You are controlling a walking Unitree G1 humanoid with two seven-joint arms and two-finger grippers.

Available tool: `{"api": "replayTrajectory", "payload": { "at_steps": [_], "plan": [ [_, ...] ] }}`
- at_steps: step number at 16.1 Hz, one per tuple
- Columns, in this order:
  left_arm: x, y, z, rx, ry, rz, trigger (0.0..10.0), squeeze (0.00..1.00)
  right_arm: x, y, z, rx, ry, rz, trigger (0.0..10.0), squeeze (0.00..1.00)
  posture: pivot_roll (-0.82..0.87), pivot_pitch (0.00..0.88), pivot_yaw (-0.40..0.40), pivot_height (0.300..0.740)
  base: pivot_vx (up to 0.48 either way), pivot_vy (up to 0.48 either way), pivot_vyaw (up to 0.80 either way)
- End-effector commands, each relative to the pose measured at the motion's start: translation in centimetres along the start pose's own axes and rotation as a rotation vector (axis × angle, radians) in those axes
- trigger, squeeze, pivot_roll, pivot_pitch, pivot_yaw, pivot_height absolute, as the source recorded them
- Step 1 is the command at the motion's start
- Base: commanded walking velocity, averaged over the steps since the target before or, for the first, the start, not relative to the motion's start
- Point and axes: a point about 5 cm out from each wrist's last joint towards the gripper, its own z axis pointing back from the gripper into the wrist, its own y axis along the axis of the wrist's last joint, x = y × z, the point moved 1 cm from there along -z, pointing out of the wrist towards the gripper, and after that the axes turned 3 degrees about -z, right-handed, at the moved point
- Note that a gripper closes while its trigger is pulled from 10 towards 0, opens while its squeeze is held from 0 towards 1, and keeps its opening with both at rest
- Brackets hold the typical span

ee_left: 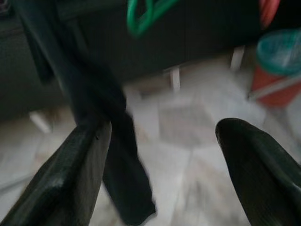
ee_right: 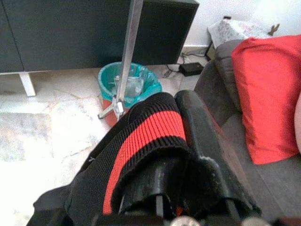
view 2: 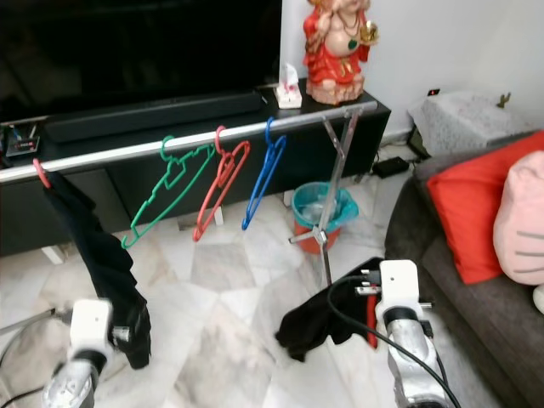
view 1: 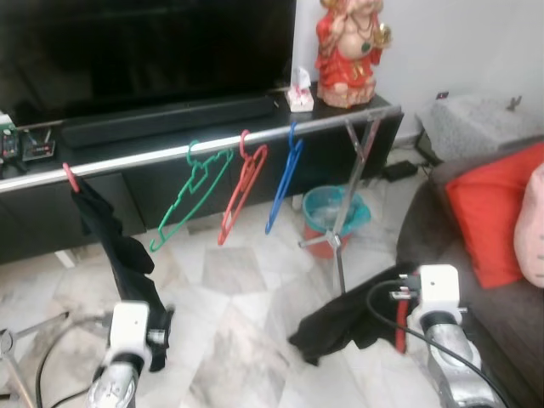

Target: Hang hanger

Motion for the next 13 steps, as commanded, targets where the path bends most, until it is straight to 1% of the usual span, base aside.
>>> {"api": "replayTrajectory", "payload": {
  "at_steps": [1, 2, 3, 4, 5, 6, 7, 9, 10, 13],
  "plan": [
    [0.6, 2.3, -0.2, 0.068, 0.003, -0.014, 10.0, 0.0, 0.3, 0.3, -0.2, 0.009, -0.009, -0.008, 10.0, 0.0, 0.11, 0.0, -0.06, 0.74, 0.0, 0.0, 0.0],
    [0.8, 3.6, -0.3, 0.109, 0.017, -0.027, 10.0, 0.0, 0.3, 0.4, -0.3, 0.006, -0.006, -0.009, 10.0, 0.0, 0.13, 0.0, -0.069, 0.74, 0.0, 0.0, 0.0],
    [1.0, 6.0, -1.0, 0.178, 0.053, 0.006, 10.0, 0.0, 0.1, 0.5, -0.5, 0.005, 0.001, -0.009, 10.0, 0.0, 0.13, 0.0, -0.072, 0.74, 0.0, 0.0, 0.0],
    [1.5, 8.3, -1.7, 0.242, 0.05, 0.02, 10.0, 0.0, 0.0, 0.5, -0.6, 0.004, 0.008, -0.009, 10.0, 0.0, 0.13, 0.0, -0.072, 0.74, 0.0, 0.0, 0.0],
    [2.3, 10.0, -2.2, 0.291, 0.016, 0.005, 10.0, 0.0, -0.1, 0.6, -0.6, 0.005, 0.01, -0.011, 10.0, 0.0, 0.11, 0.0, -0.061, 0.74, 0.0, 0.0, 0.0],
    [3.2, 11.1, -2.1, 0.311, -0.024, -0.007, 10.0, 0.0, 0.1, 0.6, -0.7, 0.006, 0.004, -0.014, 10.0, 0.0, 0.11, 0.0, -0.056, 0.74, 0.0, 0.0, 0.0],
    [3.5, 11.1, -2.1, 0.306, -0.038, -0.008, 10.0, 0.0, 0.2, 0.6, -0.6, 0.006, 0.002, -0.014, 10.0, 0.0, 0.1, 0.0, -0.053, 0.74, 0.0, 0.0, 0.0],
    [3.7, 10.4, -1.8, 0.256, -0.051, -0.007, 10.0, 0.0, 0.2, 0.4, -0.3, 0.007, 0.002, 0.002, 10.0, 0.0, 0.09, 0.0, -0.047, 0.74, 0.0, 0.0, 0.0],
    [3.9, 10.1, -1.6, 0.23, -0.054, 0.002, 10.0, 0.0, 0.2, 0.3, -0.1, 0.015, 0.002, 0.014, 10.0, 0.0, 0.09, 0.0, -0.049, 0.74, 0.0, 0.0, 0.8],
    [4.1, 10.0, -1.7, 0.209, -0.064, 0.004, 10.0, 0.0, 0.3, 0.2, -0.1, 0.009, 0.004, 0.012, 10.0, 0.0, 0.09, 0.0, -0.051, 0.74, 0.0, 0.0, 0.74]
  ]
}}
